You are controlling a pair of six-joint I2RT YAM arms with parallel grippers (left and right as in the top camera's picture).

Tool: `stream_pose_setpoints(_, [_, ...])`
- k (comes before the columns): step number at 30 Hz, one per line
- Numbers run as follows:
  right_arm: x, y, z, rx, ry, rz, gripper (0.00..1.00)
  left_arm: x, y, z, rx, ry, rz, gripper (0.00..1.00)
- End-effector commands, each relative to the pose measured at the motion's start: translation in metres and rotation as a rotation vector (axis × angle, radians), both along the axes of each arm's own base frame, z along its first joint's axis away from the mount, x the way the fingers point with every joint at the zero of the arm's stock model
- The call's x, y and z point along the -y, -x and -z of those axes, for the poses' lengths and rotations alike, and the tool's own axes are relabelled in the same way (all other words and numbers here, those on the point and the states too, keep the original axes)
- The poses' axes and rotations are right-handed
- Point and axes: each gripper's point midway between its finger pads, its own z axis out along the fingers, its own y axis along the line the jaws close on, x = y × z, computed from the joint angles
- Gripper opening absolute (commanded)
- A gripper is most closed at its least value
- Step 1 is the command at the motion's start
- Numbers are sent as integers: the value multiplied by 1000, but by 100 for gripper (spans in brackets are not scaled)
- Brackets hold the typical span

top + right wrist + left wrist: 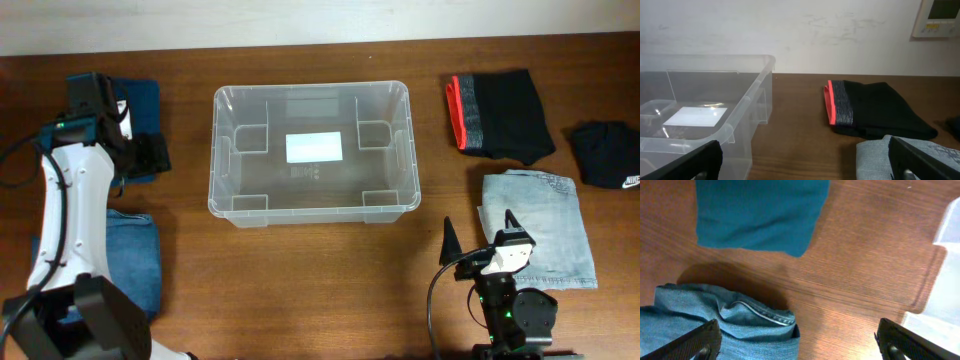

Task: Pack container
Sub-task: 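Move the left gripper over the folded dark teal shirt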

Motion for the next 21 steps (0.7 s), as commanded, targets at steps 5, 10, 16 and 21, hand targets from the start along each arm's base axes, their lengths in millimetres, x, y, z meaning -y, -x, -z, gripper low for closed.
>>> stream_pose_setpoints(5, [1,0,1,-1,2,1,99,3,34,8,-140,31,-74,99])
stream_pose_setpoints(10, [1,0,1,-1,2,1,99,7,54,5,-195,48,-106,99])
stream_pose_setpoints(16, [1,0,1,-1,2,1,99,11,70,-21,-151,53,-142,99])
stream_pose_setpoints(21, [1,0,1,-1,2,1,98,31,86,-53,-54,132,-117,99])
